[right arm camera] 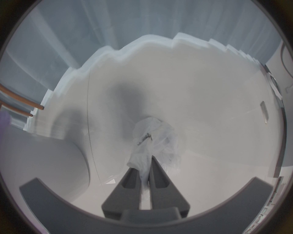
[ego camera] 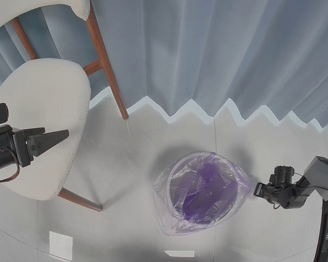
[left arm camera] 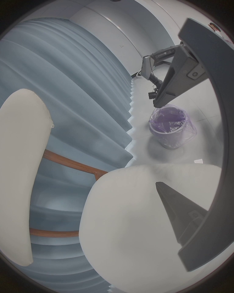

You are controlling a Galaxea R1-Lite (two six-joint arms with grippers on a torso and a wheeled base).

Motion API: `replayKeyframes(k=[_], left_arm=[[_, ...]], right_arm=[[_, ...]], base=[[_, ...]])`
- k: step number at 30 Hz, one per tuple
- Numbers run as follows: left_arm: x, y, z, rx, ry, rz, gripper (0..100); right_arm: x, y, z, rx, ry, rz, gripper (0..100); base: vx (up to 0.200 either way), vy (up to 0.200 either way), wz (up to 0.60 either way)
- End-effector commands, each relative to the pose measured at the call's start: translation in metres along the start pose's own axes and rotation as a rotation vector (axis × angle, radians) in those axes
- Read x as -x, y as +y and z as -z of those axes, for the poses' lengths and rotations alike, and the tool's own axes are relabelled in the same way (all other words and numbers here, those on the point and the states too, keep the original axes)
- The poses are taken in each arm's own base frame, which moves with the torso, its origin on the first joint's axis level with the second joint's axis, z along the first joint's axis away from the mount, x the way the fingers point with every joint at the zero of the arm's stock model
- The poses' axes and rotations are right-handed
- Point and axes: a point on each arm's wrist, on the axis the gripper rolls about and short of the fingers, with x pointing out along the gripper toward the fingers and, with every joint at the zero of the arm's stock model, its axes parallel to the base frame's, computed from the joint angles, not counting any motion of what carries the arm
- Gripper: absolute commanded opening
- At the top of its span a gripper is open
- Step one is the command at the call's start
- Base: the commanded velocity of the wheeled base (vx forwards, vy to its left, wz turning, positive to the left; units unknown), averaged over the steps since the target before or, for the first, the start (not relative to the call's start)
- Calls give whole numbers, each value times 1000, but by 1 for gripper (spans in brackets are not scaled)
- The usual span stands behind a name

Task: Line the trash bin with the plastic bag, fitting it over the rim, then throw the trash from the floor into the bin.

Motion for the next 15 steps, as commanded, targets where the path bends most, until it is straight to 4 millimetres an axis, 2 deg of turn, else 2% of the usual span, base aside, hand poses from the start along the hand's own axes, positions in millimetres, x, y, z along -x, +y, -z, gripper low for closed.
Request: replayKeyframes(k=[1, 4, 5, 8, 9, 10, 11, 12, 13, 15], left_arm=[[3, 0, -4, -4, -21, -8, 100], [12, 3, -7, -9, -55, -42, 100], [16, 4, -7, -11, -67, -52, 100], [25, 6, -4, -7, -80, -83, 100], [26, 6, -3, -7, -82, -86, 100], [32, 7, -1, -8, -91, -101, 100], [36, 6, 0, -12, -101, -108, 100], [36, 6, 0, -12, -101, -108, 100], [44, 5, 2, -20, -124, -131, 100], [51, 7, 9, -18, -136, -180, 100]], right_arm=[[165, -73, -31, -119, -268, 103, 0], [233, -68, -27, -101, -385, 15, 0], [254, -61, -26, -79, -432, -37, 0], [300, -34, -20, 16, -515, -224, 0], [304, -29, -19, 31, -520, -252, 0], [320, -3, -14, 105, -532, -400, 0], [326, 11, -9, 139, -526, -461, 0], [326, 11, -9, 139, -526, -461, 0], [326, 30, 2, 191, -478, -549, 0], [325, 42, 7, 237, -458, -598, 0]], base=[[0, 0, 0], [0, 0, 0], [0, 0, 0], [0, 0, 0], [0, 0, 0], [0, 0, 0], [0, 0, 0], [0, 0, 0], [0, 0, 0], [0, 0, 0]])
